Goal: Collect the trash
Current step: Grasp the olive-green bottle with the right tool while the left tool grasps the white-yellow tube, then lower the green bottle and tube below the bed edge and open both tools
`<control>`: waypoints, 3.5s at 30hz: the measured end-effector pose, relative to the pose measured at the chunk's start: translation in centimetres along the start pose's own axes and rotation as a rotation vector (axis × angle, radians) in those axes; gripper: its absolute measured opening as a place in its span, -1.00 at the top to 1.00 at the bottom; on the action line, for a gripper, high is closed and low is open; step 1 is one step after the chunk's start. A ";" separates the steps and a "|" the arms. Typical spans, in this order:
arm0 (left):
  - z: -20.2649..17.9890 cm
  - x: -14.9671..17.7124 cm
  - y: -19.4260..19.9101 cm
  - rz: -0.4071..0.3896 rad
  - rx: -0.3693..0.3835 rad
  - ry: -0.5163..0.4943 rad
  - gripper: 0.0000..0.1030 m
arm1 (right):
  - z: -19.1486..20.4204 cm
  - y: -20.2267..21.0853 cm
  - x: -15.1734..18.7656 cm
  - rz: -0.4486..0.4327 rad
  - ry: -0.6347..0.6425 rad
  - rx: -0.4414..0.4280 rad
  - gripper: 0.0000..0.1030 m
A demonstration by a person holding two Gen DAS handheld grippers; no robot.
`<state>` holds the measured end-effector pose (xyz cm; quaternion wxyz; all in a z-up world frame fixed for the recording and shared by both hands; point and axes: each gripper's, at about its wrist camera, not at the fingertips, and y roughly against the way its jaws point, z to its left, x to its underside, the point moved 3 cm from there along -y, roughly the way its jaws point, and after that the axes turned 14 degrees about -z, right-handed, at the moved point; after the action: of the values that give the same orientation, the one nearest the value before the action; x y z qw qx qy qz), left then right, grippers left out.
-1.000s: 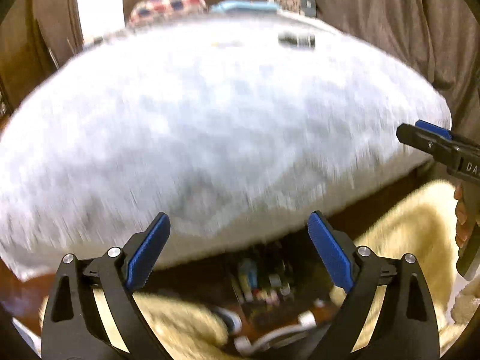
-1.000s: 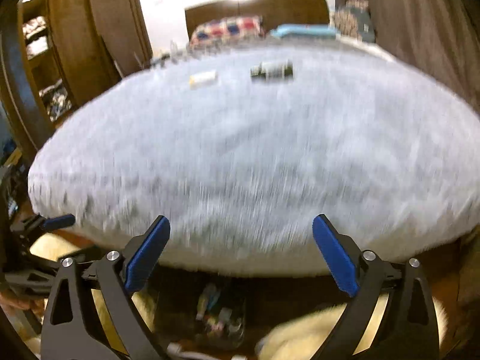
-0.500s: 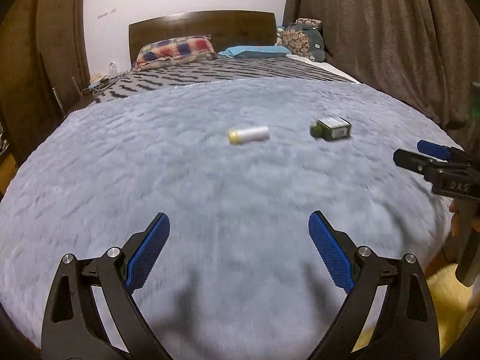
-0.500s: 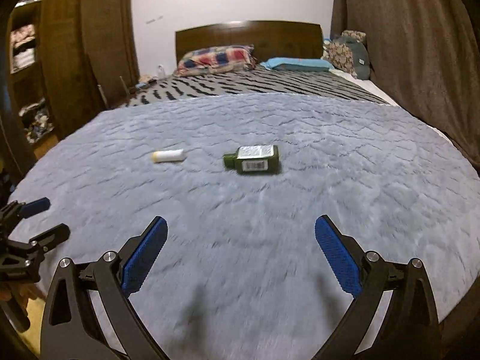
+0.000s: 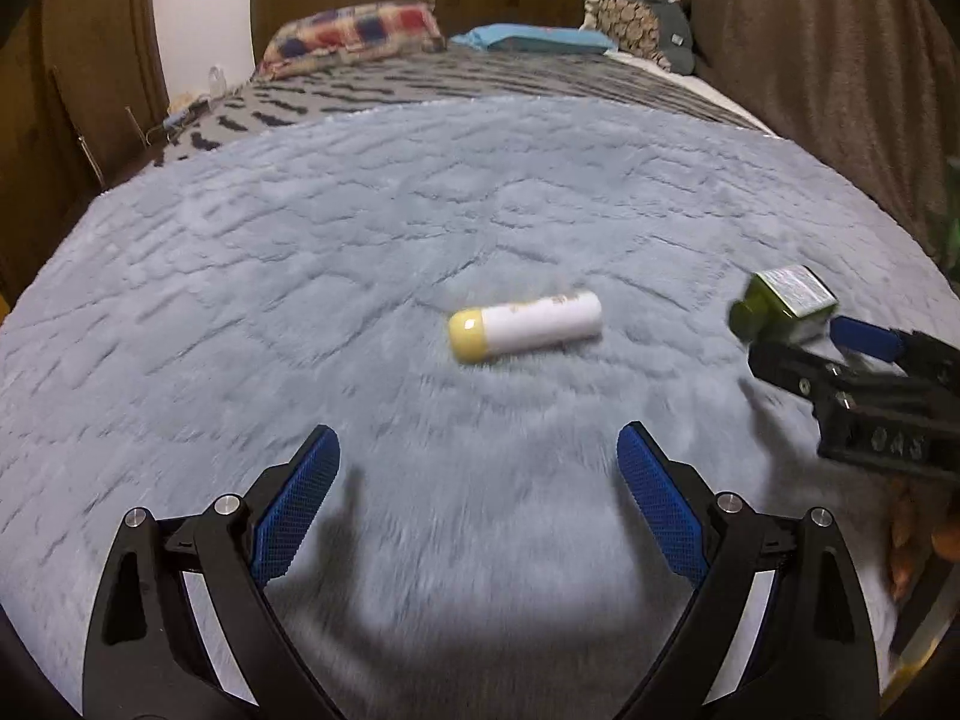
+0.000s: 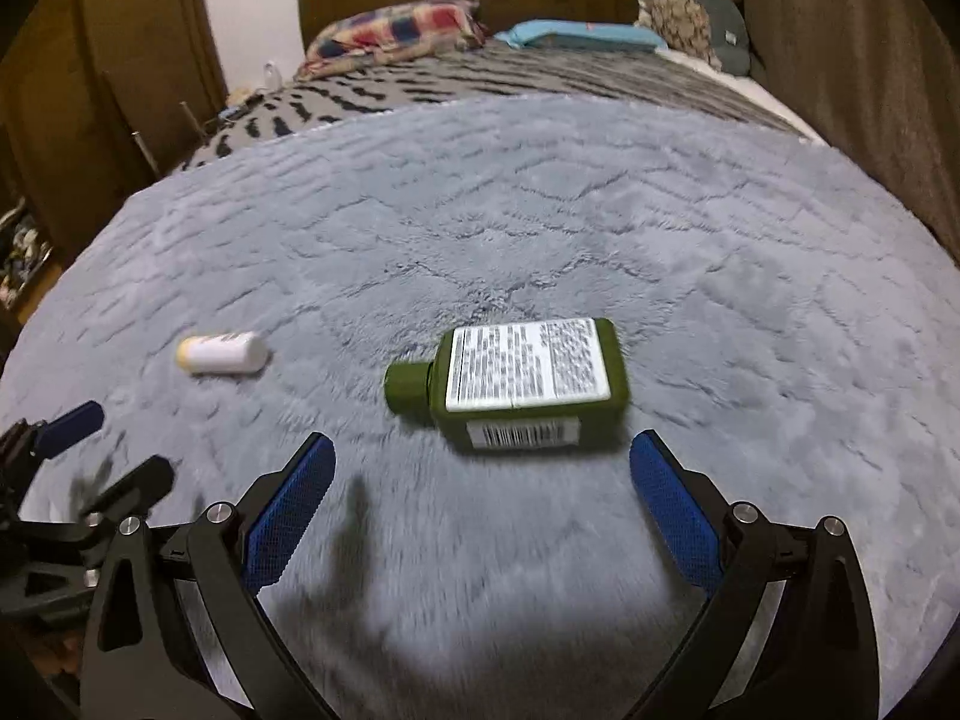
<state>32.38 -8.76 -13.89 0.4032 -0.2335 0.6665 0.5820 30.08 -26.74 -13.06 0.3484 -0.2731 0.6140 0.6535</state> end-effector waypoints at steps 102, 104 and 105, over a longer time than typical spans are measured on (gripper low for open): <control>-2.9 29.9 20.0 0.328 0.150 0.054 -0.70 | 3.7 18.5 27.3 0.201 -0.057 -0.217 -0.93; -2.7 29.2 20.7 0.307 0.140 0.049 -0.76 | 3.3 18.9 26.7 0.181 -0.058 -0.204 -0.93; -2.6 28.8 21.1 0.294 0.134 0.045 -0.78 | 3.1 19.2 26.4 0.170 -0.058 -0.198 -0.93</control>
<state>-1.04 -2.20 -24.80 0.3133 -0.1190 0.7396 0.5837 -0.93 -20.57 -21.79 0.2806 -0.2342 0.5571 0.7457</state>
